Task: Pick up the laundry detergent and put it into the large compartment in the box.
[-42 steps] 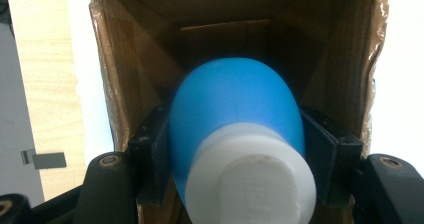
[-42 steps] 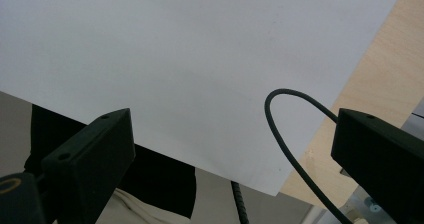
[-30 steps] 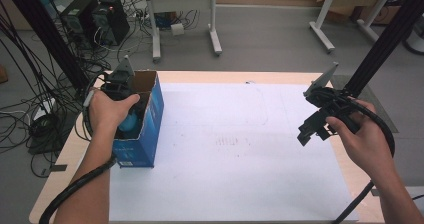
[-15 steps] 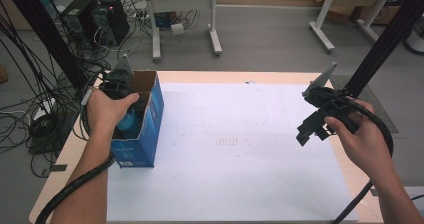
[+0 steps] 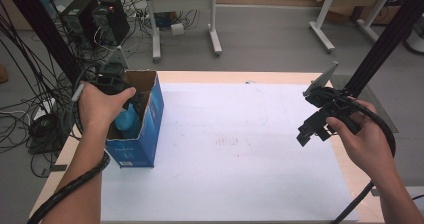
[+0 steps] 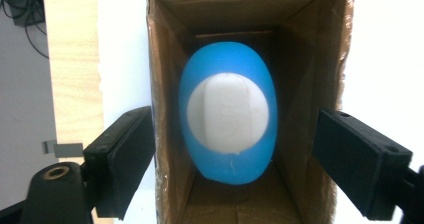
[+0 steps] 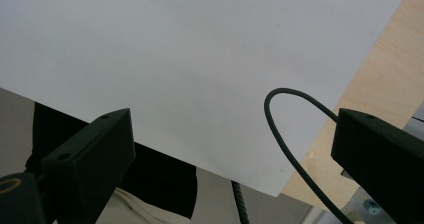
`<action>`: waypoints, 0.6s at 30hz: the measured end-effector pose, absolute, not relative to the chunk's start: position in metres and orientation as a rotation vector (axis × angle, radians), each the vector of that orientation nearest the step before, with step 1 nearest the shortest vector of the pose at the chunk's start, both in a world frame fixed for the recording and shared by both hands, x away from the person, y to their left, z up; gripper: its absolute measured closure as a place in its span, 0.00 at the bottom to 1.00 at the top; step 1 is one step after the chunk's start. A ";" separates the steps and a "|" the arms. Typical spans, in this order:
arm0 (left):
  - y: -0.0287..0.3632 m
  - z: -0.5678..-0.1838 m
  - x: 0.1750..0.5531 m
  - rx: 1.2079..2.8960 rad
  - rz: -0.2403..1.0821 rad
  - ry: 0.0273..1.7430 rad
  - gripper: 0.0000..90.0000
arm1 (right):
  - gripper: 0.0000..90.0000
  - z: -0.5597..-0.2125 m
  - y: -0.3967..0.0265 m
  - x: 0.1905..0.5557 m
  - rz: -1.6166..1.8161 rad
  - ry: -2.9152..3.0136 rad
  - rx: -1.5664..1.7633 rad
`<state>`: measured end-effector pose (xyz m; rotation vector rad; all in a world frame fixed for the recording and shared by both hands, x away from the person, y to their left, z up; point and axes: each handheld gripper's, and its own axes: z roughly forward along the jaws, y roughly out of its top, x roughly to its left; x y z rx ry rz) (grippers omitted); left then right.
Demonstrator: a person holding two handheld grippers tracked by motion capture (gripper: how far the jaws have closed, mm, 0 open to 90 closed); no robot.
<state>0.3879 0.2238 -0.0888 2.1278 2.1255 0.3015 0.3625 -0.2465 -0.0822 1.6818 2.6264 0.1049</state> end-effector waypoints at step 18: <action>0.198 -0.029 0.364 2.100 0.429 2.067 0.11 | 0.04 -0.078 -0.249 0.359 0.114 2.626 1.675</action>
